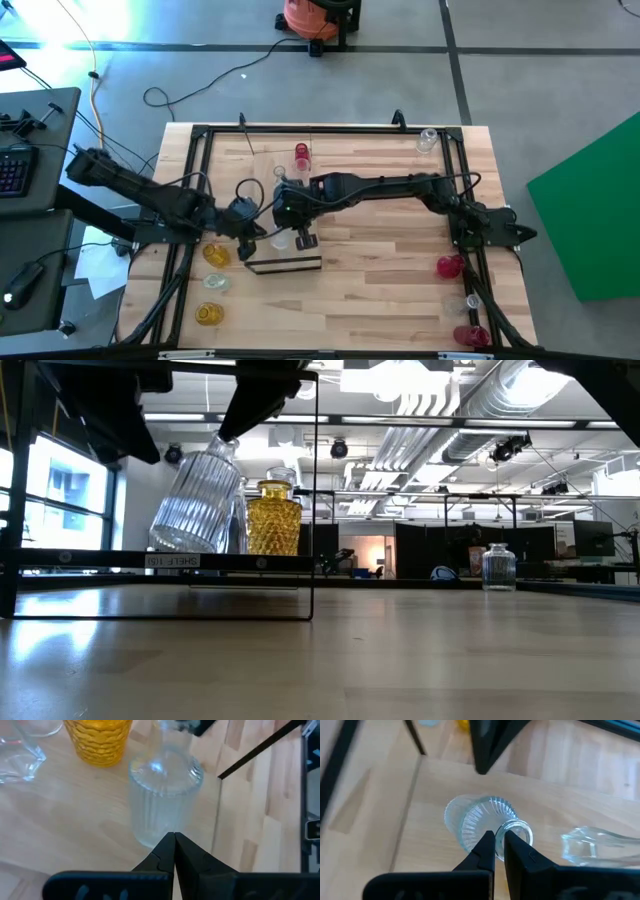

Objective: Sort vases onto shelf
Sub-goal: Put the transparent vase on the shelf aligned with the other transparent vase

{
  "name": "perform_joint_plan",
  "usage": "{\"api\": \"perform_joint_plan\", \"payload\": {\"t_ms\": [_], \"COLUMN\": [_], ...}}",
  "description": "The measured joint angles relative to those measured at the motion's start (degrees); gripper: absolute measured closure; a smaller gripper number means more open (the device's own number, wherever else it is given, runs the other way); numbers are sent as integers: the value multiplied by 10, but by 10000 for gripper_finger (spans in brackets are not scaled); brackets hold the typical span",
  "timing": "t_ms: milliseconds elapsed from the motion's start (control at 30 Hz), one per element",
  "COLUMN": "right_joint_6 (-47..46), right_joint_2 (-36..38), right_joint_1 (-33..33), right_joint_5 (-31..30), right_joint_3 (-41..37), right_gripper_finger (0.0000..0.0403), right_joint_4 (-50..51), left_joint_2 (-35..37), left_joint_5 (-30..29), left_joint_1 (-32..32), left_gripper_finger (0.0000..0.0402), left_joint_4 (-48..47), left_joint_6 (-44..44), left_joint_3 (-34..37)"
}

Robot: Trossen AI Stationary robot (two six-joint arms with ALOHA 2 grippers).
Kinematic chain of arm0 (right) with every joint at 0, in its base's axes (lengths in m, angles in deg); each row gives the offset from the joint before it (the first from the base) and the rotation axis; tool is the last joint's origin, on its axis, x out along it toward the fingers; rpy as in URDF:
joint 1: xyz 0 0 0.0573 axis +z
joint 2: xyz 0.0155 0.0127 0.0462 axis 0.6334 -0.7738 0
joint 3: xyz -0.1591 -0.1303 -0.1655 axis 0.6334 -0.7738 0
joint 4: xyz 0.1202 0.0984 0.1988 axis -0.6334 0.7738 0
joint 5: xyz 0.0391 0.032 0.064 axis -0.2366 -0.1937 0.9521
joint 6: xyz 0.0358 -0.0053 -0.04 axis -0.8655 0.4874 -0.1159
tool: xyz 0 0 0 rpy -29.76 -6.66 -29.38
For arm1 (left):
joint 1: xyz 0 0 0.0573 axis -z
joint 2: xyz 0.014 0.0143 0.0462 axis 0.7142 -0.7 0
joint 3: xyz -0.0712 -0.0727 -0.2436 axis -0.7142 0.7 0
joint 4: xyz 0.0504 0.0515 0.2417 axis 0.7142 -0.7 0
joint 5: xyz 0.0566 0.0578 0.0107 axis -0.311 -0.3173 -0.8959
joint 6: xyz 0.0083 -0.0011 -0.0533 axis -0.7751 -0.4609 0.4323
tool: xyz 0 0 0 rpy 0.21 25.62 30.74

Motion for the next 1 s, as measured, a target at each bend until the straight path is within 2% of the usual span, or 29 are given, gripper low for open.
{"api": "perform_joint_plan", "payload": {"t_ms": [167,333,567,1000], "right_joint_6": [0,0,0,-5], "right_joint_2": [0,0,0,0], "right_joint_1": [-12,-17,-17,-16], "right_joint_5": [0,5,1,0], "right_joint_3": [0,0,0,0], "right_gripper_finger": [402,402,402,402], "right_joint_4": [-5,-9,-12,-22], "left_joint_2": [-5,-14,-58,-82], "left_joint_5": [11,56,102,115], "left_joint_1": [-50,-87,-112,-113], "left_gripper_finger": [402,401,401,401], "left_joint_4": [3,8,22,43], "left_joint_6": [-38,-60,-82,-82], "left_joint_3": [0,-1,0,0]}}
